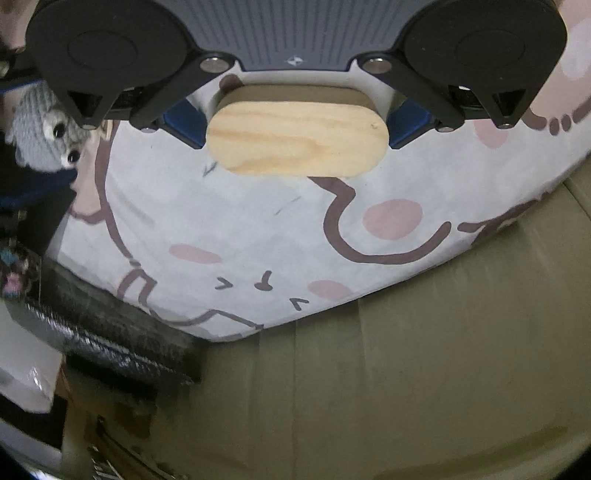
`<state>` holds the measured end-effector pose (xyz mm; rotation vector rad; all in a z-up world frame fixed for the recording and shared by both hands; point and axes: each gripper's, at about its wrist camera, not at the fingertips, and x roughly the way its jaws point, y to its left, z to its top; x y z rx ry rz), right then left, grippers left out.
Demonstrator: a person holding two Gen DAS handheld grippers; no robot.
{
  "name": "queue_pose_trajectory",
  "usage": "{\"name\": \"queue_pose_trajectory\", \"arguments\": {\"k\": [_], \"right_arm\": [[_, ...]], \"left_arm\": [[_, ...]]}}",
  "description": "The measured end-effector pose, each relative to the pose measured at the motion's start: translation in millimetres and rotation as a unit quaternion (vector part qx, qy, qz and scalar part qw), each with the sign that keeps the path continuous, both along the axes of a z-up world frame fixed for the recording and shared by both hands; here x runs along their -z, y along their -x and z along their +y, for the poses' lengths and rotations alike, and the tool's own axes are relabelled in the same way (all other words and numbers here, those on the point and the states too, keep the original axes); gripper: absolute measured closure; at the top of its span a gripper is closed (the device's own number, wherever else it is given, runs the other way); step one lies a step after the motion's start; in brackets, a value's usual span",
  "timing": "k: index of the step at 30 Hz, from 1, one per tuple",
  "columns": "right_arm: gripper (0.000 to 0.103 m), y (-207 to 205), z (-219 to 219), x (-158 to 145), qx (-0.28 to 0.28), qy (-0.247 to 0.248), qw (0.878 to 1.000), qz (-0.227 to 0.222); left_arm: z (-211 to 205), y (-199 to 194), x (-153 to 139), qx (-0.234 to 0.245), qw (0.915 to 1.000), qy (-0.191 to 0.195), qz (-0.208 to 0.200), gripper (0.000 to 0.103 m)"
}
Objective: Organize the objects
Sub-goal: 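Close left tool on wooden block while right tool grasps crochet doll, then carry wooden block with left tool while right tool carries doll toward box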
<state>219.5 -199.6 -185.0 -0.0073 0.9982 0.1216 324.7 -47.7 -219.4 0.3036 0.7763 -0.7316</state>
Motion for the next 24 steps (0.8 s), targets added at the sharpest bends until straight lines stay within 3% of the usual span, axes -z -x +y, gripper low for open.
{"name": "queue_pose_trajectory", "arguments": {"k": [4, 9, 17, 24], "right_arm": [[0.037, -1.6, 0.3, 2.0, 0.001, 0.002, 1.000, 0.005], [0.050, -2.4, 1.9, 2.1, -0.005, 0.005, 1.000, 0.012], [0.051, -0.9, -0.6, -11.7, 0.004, -0.004, 1.000, -0.002], [0.051, 5.8, -4.8, -29.6, 0.017, -0.008, 1.000, -0.020]], "left_arm": [[1.5, 0.0, -0.4, -0.003, 1.0000, 0.009, 0.002, 0.010], [5.3, 1.0, -1.6, -0.003, 0.9999, 0.014, 0.008, 0.010], [0.9, 7.5, -13.8, -0.033, 0.9993, -0.015, 0.008, 0.011], [10.1, 16.6, -46.0, -0.077, 0.9970, -0.001, 0.001, 0.011]]}}
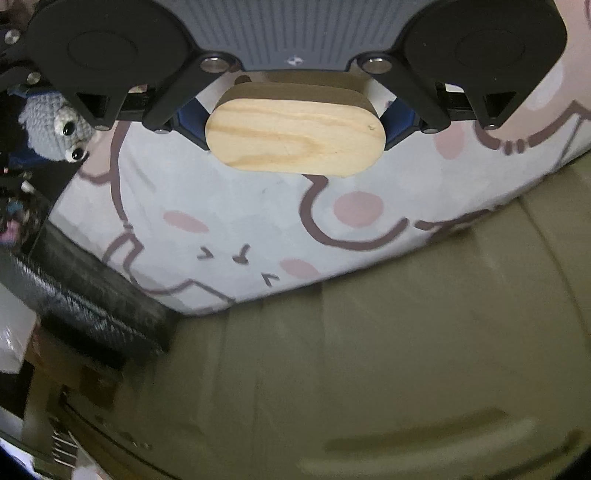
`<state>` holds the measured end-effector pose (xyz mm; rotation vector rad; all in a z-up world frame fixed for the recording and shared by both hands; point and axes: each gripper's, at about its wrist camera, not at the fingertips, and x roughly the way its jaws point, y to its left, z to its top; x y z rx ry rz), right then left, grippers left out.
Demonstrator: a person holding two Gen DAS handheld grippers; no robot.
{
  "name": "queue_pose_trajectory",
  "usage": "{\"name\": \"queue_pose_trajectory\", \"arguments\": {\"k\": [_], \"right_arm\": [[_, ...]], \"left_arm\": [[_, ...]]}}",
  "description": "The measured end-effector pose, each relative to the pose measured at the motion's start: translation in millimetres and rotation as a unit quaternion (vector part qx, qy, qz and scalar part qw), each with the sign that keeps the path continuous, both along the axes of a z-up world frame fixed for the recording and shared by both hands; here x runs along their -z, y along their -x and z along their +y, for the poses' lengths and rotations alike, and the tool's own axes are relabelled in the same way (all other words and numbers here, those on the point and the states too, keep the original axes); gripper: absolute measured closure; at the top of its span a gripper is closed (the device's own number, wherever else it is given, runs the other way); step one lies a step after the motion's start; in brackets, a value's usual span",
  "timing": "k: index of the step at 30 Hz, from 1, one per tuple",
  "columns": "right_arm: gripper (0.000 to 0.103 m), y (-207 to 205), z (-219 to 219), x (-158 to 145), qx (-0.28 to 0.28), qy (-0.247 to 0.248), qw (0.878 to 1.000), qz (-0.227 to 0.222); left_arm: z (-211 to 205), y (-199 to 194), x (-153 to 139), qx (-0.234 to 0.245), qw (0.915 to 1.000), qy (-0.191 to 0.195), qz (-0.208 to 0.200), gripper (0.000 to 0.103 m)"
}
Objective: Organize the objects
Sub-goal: 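Carry wooden block with left tool while right tool carries doll toward box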
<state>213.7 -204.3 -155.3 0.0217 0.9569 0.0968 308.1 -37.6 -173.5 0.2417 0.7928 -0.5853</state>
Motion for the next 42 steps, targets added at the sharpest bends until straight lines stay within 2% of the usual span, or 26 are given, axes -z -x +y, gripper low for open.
{"name": "queue_pose_trajectory", "arguments": {"k": [10, 15, 27, 35, 42], "right_arm": [[0.051, 14.2, -13.5, -35.9, 0.049, -0.022, 0.998, -0.031], [0.051, 26.3, -17.2, -53.0, 0.061, -0.026, 0.997, -0.045], [0.051, 49.2, -20.9, -86.2, 0.079, -0.027, 0.994, -0.070], [0.051, 70.8, -26.5, -100.7, 0.082, -0.028, 0.993, -0.082], [0.051, 89.5, -34.9, -112.4, 0.088, -0.024, 0.992, -0.087]], "left_arm": [[11.1, 33.0, -46.2, -0.068, 0.9976, 0.010, -0.011, 0.011], [8.8, 57.3, -60.9, -0.078, 0.9968, -0.001, -0.020, 0.011], [-1.7, 108.9, -100.5, -0.106, 0.9938, 0.011, -0.034, 0.011], [-0.1, 132.4, -117.6, -0.139, 0.9898, 0.009, -0.031, 0.011], [2.9, 153.5, -131.8, -0.178, 0.9836, 0.027, -0.017, 0.011]]}}
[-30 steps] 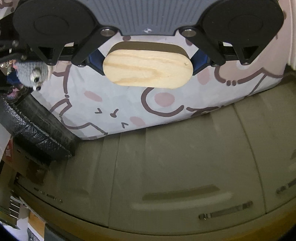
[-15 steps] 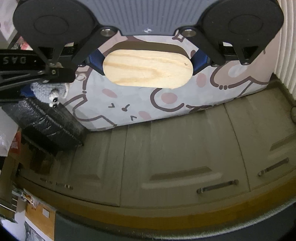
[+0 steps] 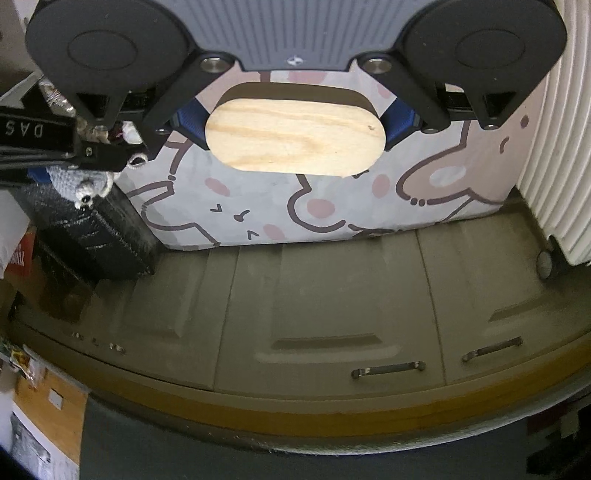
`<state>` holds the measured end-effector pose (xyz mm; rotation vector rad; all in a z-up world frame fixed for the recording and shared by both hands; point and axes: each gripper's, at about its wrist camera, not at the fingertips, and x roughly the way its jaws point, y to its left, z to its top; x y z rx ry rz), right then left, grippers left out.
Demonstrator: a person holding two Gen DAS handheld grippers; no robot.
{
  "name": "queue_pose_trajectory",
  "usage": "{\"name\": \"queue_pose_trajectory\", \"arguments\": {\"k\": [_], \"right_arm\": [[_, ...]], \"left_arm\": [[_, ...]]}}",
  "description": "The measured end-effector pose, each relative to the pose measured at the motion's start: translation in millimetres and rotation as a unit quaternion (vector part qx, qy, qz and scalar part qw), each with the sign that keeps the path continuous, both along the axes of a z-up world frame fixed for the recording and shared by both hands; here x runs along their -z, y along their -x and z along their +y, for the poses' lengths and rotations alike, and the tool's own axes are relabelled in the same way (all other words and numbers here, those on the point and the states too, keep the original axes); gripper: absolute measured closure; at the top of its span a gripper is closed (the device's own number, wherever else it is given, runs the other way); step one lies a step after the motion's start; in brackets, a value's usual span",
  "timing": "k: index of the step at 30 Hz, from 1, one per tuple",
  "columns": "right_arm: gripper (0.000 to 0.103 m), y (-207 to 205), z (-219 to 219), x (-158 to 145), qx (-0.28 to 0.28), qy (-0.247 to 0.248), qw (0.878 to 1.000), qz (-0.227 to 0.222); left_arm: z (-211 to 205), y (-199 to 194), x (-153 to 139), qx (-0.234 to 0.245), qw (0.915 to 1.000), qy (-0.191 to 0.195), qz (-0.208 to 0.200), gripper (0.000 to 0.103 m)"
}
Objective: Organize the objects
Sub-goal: 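Carry wooden block with left tool while right tool carries doll toward box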
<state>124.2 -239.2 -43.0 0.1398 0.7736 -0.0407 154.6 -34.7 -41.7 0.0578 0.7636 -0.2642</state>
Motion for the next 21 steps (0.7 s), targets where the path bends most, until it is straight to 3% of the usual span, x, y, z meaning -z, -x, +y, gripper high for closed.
{"name": "queue_pose_trajectory", "arguments": {"k": [12, 21], "right_arm": [[0.051, 24.2, -18.5, -12.6, 0.007, 0.010, 1.000, -0.003], [0.051, 47.5, -58.6, -18.7, 0.058, 0.004, 0.998, -0.013]], "left_arm": [[-1.9, 21.3, -14.6, -0.039, 0.9989, 0.021, 0.015, 0.011], [-25.6, 26.2, -15.0, -0.016, 0.9986, 0.048, 0.016, 0.011]]}}
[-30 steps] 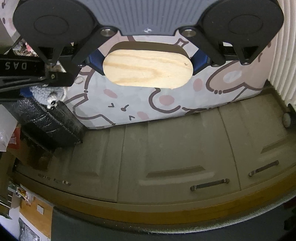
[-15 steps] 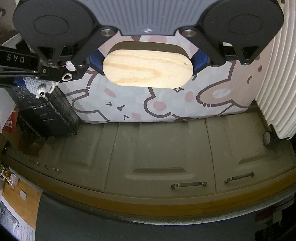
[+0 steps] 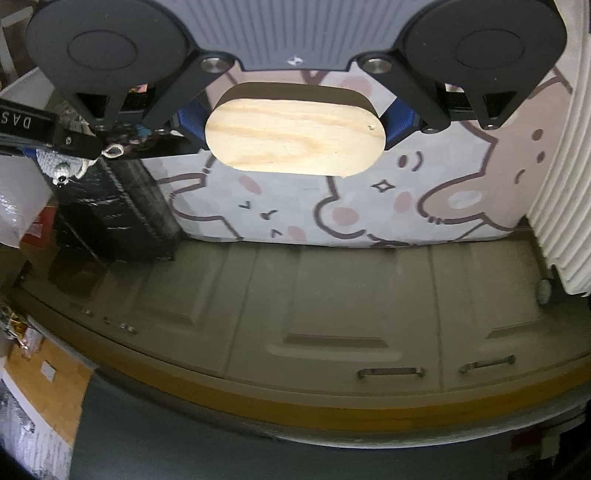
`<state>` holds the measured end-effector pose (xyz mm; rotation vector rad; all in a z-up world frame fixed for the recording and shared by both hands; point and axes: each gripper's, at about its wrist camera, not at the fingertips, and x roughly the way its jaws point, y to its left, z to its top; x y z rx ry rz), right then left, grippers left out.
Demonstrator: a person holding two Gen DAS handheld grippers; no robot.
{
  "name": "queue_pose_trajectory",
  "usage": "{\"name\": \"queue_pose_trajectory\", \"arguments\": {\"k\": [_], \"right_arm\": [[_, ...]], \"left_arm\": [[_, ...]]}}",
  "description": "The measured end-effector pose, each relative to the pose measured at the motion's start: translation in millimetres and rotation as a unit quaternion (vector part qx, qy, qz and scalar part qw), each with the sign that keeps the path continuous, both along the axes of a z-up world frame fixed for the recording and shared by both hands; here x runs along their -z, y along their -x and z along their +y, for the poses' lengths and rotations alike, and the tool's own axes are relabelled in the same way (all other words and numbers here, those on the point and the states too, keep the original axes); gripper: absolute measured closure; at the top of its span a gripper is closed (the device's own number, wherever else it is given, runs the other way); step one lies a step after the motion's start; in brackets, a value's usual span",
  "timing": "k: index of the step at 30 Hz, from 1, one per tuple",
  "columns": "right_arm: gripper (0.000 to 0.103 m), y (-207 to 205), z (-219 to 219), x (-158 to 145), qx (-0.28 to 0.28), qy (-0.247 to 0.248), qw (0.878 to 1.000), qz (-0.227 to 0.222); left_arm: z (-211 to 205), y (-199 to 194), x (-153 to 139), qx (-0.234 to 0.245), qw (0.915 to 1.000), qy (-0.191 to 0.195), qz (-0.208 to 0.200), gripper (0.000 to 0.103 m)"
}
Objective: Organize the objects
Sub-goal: 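Carry wooden block with left tool while right tool carries doll toward box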
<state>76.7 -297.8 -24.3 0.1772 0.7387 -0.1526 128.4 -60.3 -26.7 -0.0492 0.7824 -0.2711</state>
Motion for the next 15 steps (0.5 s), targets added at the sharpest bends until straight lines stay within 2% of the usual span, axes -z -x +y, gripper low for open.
{"name": "queue_pose_trajectory", "arguments": {"k": [8, 15], "right_arm": [[0.051, 13.5, -37.5, 4.5, 0.052, -0.006, 0.999, 0.000], [0.051, 16.9, -67.4, 18.6, 0.083, -0.006, 0.996, 0.010]], "left_arm": [[-29.7, 0.4, 2.0, 0.048, 0.9987, 0.016, 0.003, 0.011], [-58.7, -2.9, 11.4, 0.114, 0.9926, 0.035, 0.021, 0.011]]}}
